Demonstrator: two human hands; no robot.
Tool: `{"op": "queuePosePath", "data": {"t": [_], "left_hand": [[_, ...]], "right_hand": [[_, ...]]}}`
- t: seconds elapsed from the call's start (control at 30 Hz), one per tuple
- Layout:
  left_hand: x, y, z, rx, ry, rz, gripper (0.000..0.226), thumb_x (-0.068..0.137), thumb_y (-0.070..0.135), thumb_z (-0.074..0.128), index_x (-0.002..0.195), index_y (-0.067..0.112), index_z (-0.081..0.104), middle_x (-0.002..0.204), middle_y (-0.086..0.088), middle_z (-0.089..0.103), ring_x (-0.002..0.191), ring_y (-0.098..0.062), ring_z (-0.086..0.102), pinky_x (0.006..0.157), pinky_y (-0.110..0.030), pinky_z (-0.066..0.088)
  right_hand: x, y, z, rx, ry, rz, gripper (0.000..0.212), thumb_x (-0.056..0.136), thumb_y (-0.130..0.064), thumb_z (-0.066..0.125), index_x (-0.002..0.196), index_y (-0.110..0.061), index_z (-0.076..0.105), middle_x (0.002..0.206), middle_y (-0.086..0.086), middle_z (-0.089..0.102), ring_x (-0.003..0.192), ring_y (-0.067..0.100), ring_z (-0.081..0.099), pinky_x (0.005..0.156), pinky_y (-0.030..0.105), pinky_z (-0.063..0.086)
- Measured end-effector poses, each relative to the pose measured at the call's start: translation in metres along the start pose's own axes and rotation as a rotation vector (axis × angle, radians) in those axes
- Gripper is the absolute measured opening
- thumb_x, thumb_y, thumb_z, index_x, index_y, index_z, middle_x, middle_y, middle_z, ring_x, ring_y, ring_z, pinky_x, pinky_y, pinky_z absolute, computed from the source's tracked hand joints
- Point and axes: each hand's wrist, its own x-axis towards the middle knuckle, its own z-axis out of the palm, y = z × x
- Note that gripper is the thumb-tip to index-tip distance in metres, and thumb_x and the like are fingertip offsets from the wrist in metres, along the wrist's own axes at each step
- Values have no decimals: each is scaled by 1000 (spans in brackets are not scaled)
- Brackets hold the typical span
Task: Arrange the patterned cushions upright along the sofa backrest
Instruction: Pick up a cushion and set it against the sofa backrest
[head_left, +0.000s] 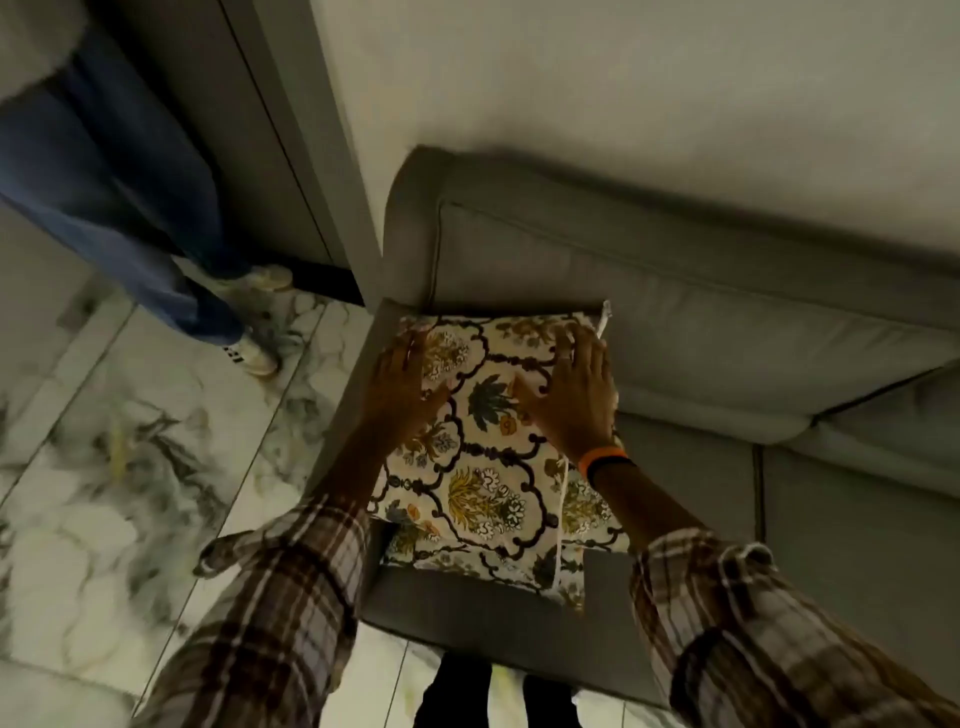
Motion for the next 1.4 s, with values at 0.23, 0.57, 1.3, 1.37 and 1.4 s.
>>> {"op": "queuePosePath", "data": {"t": [0.23, 0.57, 1.3, 1.37, 1.4], "left_hand": [[11, -50, 94, -635, -42, -753, 129, 58, 106, 34, 158, 26, 22, 158, -22, 37, 137, -47, 46, 108, -65, 44], [5, 14, 18, -806, 37, -650, 49, 98, 57, 56, 91, 12, 76, 80, -15, 74, 67, -12, 61, 68, -41, 55], [-90, 578, 336, -870, -494, -441, 118, 52, 65, 91, 149, 19, 41, 148, -11, 52, 135, -36, 52, 110, -51, 47], [-81, 630, 391, -828, -535, -345, 114, 49, 64, 94, 142, 17, 49, 141, -14, 59, 124, -31, 60, 94, -32, 59], [-76, 659, 416, -797, -564, -304, 105, 57, 54, 95, 141, 11, 48, 140, -15, 59, 121, -27, 60, 85, -19, 59]], "right_hand": [[-35, 16, 66, 562, -39, 520, 105, 93, -57, 75, 171, -26, 12, 177, 10, 19, 160, 34, 27, 126, 52, 31], [-51, 83, 43, 1188, -5, 665, 98, 73, -64, 88, 155, -29, 48, 144, -3, 70, 129, 18, 70, 112, 54, 56], [-226, 671, -169, 1200, 355, 857, 28, 103, -23, 70, 130, -21, 63, 115, 0, 75, 98, 18, 75, 78, 31, 69], [-232, 743, -182, 1225, 430, 884, 44, 101, -24, 68, 142, -20, 54, 122, -6, 69, 105, 13, 70, 72, 17, 64], [-237, 782, -189, 1221, 466, 894, 40, 105, -19, 63, 143, -21, 52, 124, -7, 68, 109, 15, 69, 75, 16, 64]]}}
